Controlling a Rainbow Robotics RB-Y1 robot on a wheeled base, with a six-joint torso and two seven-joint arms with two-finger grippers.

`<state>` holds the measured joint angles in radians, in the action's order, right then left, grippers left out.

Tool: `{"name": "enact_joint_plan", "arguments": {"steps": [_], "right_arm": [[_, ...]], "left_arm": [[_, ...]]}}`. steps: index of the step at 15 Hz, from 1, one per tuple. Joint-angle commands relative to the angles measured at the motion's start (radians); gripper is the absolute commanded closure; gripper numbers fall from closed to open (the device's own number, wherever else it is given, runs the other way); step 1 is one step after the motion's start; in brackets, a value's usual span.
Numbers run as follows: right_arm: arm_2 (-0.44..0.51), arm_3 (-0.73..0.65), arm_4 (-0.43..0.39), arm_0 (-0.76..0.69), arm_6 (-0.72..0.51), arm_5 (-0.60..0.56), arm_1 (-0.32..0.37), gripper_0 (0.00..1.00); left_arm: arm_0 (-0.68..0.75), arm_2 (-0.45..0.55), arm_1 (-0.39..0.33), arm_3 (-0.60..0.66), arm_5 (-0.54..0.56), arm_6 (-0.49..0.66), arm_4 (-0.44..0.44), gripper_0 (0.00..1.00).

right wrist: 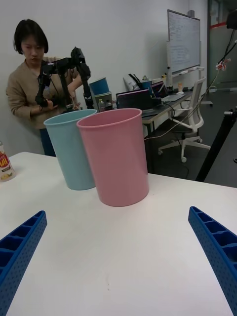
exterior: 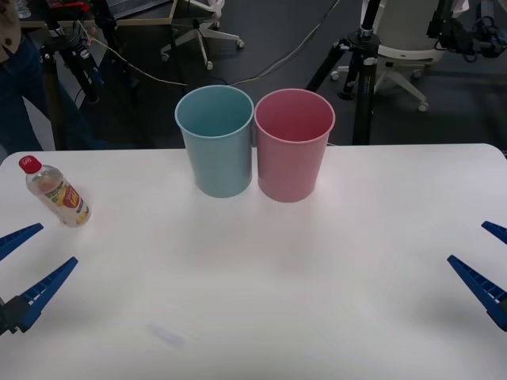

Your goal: Grasp the object on the table and drop it into the matching bin: aluminum can to the light blue bin, PET bottle to the pink bin.

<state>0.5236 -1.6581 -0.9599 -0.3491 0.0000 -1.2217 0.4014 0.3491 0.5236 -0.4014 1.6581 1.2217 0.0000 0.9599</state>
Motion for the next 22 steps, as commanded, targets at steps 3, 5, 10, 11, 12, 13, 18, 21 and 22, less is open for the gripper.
{"name": "enact_joint_plan", "arguments": {"steps": [3, 5, 10, 11, 12, 13, 18, 21, 22], "right_arm": [[0.0, 0.0, 0.0, 0.0, 0.0, 0.0, 0.0, 0.0], [0.0, 0.0, 0.0, 0.0, 0.0, 0.0, 0.0, 0.0], [0.0, 0.0, 0.0, 0.0, 0.0, 0.0, 0.0, 0.0], [0.0, 0.0, 0.0, 0.0, 0.0, 0.0, 0.0, 0.0], [0.0, 0.0, 0.0, 0.0, 0.0, 0.0, 0.0, 0.0], [0.0, 0.0, 0.0, 0.0, 0.0, 0.0, 0.0, 0.0], [0.0, 0.0, 0.0, 0.0, 0.0, 0.0, 0.0, 0.0], [0.0, 0.0, 0.0, 0.0, 0.0, 0.0, 0.0, 0.0], [0.0, 0.0, 0.0, 0.0, 0.0, 0.0, 0.0, 0.0]], "left_arm": [[0.001, -0.033, 0.019, -0.006, -0.001, -0.006, -0.004, 0.0], [0.011, -0.036, 0.018, -0.004, -0.001, -0.006, -0.006, 0.0], [0.071, -0.04, 0.018, 0.009, -0.085, -0.038, -0.036, 0.0], [0.08, -0.04, 0.016, 0.009, -0.133, -0.048, -0.041, 0.0], [0.09, -0.042, 0.012, 0.009, -0.177, -0.052, -0.043, 0.0], [0.099, -0.045, 0.01, 0.009, -0.226, -0.058, -0.047, 0.0], [0.119, -0.077, 0.01, -0.026, -0.416, -0.164, -0.072, 0.0], [0.065, -0.1, -0.01, -0.095, -0.419, -0.209, -0.082, 0.0], [0.037, -0.108, -0.011, -0.133, -0.419, -0.259, -0.096, 0.0]]}}
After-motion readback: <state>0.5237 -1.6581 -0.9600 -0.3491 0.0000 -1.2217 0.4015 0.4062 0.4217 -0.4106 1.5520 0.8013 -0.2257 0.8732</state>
